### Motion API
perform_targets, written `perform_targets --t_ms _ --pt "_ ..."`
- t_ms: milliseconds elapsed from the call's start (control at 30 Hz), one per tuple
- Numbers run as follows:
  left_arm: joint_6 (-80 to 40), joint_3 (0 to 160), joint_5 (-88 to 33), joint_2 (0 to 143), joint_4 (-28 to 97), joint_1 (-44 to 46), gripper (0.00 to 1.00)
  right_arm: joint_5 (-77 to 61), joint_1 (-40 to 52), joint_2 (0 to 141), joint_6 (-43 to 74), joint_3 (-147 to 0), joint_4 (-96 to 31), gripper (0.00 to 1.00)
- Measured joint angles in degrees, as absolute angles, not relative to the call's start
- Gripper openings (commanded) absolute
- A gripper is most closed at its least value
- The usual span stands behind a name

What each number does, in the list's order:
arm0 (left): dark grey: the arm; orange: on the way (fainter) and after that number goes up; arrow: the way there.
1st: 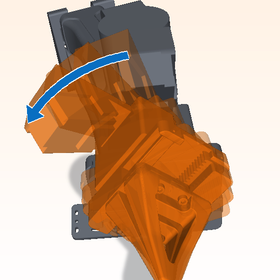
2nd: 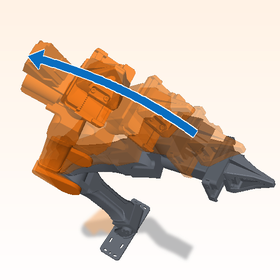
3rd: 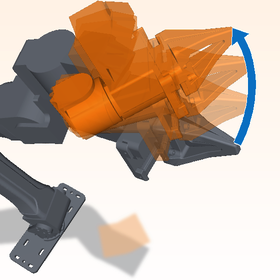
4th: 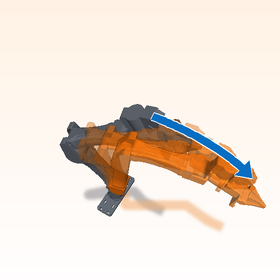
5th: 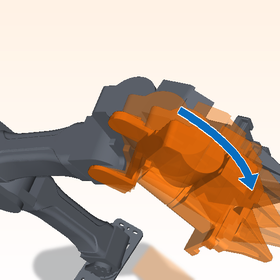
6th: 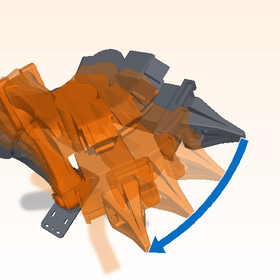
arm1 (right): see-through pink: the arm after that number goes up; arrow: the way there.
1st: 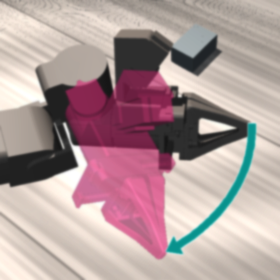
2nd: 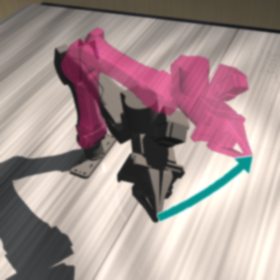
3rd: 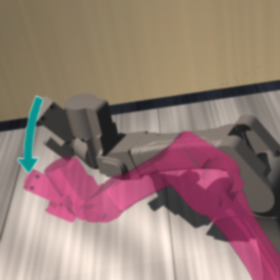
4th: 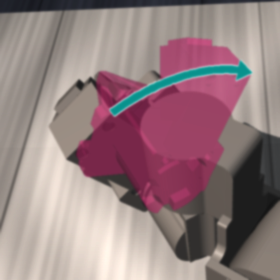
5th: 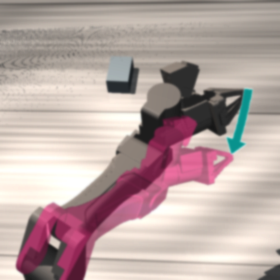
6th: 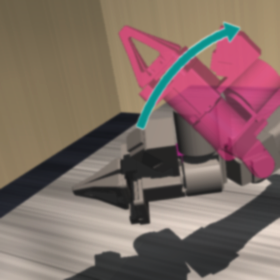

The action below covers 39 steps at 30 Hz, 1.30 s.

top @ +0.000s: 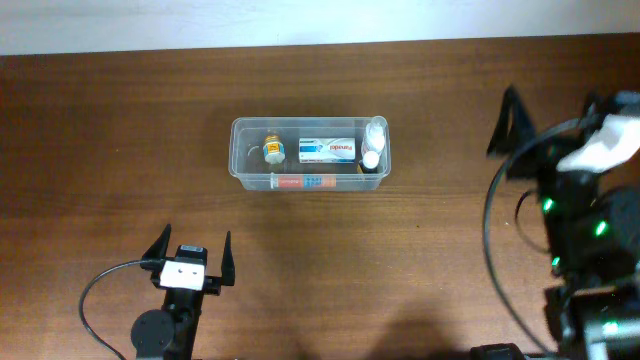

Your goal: Pack container

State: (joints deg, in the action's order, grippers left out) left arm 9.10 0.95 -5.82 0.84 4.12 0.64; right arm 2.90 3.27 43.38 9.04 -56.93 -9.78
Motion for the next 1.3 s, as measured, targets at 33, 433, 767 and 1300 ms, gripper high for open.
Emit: perform_targets --t_ms 33,433,767,1300 --pt "9.10 0.95 -5.82 0.84 4.12 0.64 0.99 2.09 3.27 41.54 9.04 -53.91 -7.90 0.98" --pt "9.10 0.95 -5.82 0.84 4.10 0.67 0.99 -2.31 3.27 22.63 9.02 -23.51 8.86 0.98" --pt "9.10 0.95 -5.82 0.84 4.10 0.64 0.99 -2.85 3.27 8.49 9.02 -10.96 8.78 0.98" --pt "9.10 0.95 -5.82 0.84 4.10 0.67 0.99 -4.23 3.27 1.06 8.99 -0.82 6.33 0.99"
